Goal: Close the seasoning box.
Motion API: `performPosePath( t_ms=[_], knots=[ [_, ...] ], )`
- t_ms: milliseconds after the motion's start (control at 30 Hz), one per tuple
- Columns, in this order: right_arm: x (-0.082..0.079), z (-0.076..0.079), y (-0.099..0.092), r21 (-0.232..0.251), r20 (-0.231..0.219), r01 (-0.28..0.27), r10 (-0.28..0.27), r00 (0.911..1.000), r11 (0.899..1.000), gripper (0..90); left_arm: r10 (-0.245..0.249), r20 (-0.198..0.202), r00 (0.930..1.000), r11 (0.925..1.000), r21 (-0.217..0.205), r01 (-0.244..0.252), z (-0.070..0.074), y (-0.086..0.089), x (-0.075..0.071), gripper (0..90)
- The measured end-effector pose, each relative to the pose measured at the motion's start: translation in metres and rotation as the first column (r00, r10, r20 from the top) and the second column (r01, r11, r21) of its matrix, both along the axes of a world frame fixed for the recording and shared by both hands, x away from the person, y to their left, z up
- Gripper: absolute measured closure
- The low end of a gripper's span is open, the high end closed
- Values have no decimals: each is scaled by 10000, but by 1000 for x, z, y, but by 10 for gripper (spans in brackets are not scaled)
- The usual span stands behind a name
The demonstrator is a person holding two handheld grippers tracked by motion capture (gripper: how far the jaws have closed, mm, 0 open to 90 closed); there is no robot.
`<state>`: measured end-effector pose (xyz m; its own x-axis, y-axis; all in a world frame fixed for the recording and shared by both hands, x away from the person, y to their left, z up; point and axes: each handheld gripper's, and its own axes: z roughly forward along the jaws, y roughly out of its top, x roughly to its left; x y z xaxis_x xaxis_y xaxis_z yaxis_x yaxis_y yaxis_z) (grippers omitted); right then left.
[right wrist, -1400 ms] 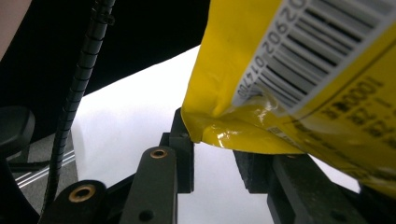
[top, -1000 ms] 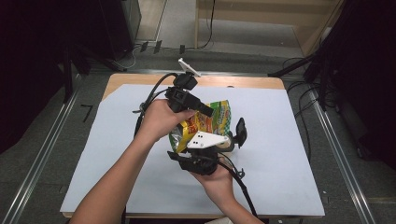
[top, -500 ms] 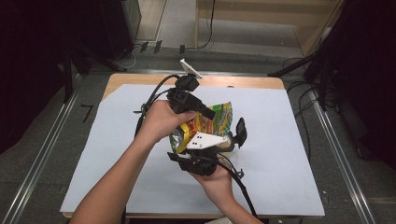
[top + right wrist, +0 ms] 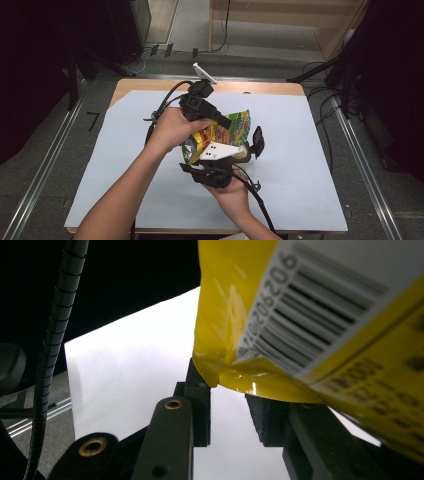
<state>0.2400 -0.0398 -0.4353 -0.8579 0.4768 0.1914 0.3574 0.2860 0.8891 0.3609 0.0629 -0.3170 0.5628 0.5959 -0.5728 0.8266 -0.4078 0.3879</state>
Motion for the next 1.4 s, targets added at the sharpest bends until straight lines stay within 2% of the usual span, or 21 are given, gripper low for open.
performPosePath(
  t_ms=[333, 533, 800, 1100, 1400],
  knots=[
    [0, 0, 1, 0, 19, -34, 34, 10000, 10000, 741, -62, 97, 9999, 10000, 57, 61, 0, 1, -1, 789],
    [-1, -1, 1, -67, -38, -76, 76, 10000, 9999, 741, -96, 392, 9992, 10000, 28, 95, 0, 2, -4, 791],
    [-3, -7, 6, -312, -118, -209, 205, 9997, 9993, 739, 48, 340, 9994, 10000, -80, -46, -6, 10, -7, 801],
    [-5, -5, 8, -142, -126, -195, 194, 9997, 9997, 739, 9, 366, 9993, 10000, -82, -6, -4, 10, -6, 805],
    [-7, -6, 9, -234, -38, -217, 216, 9998, 9995, 727, -87, 553, 9984, 9997, -207, 98, -6, 12, -10, 803]
  ],
)
